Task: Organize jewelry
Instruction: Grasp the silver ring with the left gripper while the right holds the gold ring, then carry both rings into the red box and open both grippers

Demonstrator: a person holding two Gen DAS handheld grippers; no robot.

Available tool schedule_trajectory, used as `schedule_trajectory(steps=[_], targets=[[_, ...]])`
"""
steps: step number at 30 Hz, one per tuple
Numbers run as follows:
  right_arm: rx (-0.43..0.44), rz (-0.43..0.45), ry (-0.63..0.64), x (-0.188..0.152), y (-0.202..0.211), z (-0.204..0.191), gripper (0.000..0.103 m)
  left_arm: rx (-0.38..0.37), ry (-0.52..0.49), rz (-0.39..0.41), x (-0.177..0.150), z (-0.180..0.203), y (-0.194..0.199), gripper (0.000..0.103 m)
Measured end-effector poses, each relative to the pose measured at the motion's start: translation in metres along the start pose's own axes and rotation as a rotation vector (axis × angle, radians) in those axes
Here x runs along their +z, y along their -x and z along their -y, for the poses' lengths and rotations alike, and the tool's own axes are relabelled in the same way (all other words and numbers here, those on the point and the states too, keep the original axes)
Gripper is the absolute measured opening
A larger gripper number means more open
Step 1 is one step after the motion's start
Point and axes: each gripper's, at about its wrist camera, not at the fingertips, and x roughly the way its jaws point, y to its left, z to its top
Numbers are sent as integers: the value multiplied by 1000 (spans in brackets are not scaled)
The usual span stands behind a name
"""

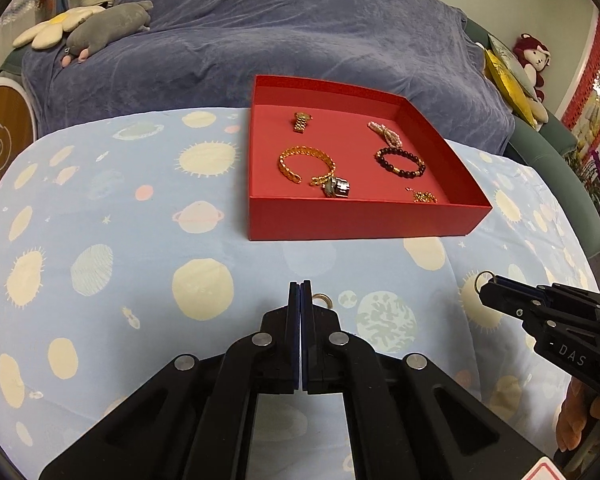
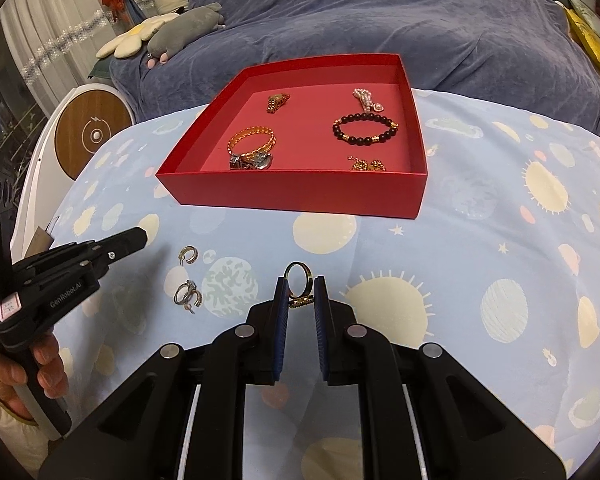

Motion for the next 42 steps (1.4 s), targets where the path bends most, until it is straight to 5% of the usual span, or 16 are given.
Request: schedule_trajectory(steps=[9,14,22,24,29,30,42], targets=[[-1,-10,4,-4,0,2,12,-59,-14,-81,-16,9,-12,4],[-4,-16,3,-5,-2,2,12,-56,-77,-87,-27,31,-18,32],[3,-16,12,-5,-2,-2,12,-42,-100,-95,-35,37,-31,29],[3,-16,11,-6,-2,-3,12,-39,-103,-89,-36,37,-31,18],[4,-13,9,-5,-2,-4,12,-38,-114,-82,-37,38,-30,15],[4,-12,10,-4,-2,-4,12,-39,-114,-79,-37,38,-30,3],[13,-3,12,2,0,-7,12,-85,-68,-25,-20,27,-6,2]])
